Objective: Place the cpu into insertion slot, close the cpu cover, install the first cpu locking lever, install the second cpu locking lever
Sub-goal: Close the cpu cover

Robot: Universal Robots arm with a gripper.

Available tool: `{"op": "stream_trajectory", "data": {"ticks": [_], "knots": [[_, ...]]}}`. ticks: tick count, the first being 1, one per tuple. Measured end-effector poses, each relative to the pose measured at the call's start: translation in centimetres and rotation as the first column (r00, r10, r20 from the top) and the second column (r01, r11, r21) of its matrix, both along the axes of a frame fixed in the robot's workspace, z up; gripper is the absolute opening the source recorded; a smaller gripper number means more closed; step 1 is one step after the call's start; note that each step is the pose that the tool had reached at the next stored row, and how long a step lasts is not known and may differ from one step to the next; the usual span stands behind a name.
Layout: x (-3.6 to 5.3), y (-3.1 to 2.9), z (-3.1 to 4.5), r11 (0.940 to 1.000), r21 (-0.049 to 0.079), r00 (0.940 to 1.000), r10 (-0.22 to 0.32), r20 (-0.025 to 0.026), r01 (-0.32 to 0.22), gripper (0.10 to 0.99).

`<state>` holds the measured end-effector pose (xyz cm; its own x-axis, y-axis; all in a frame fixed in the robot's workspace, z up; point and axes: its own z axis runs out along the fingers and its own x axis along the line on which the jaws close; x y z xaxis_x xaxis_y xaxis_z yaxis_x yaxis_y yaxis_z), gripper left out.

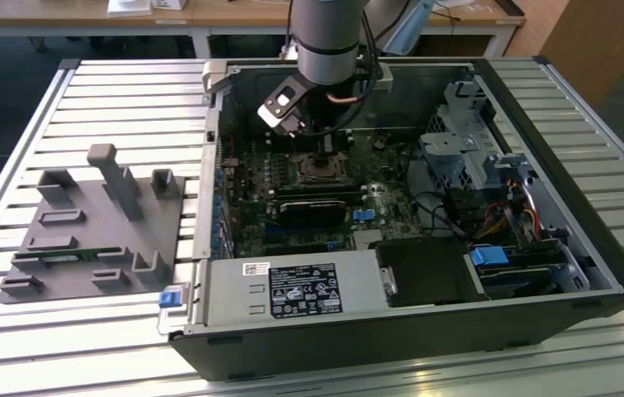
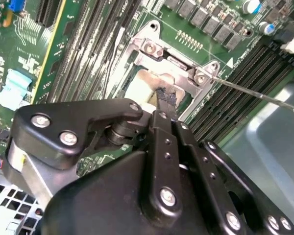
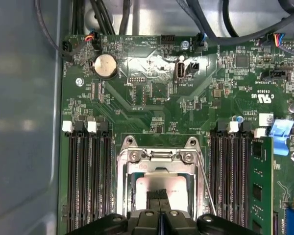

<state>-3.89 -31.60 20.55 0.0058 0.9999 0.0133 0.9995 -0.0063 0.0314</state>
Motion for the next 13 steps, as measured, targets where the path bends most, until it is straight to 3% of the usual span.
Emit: {"op": "stream_trajectory", "data": {"ticks": [13], "knots": [[0.4,0.0,0.0,1.0,0.001,1.0,0.0,-0.0017,0.0,0.106]]}}
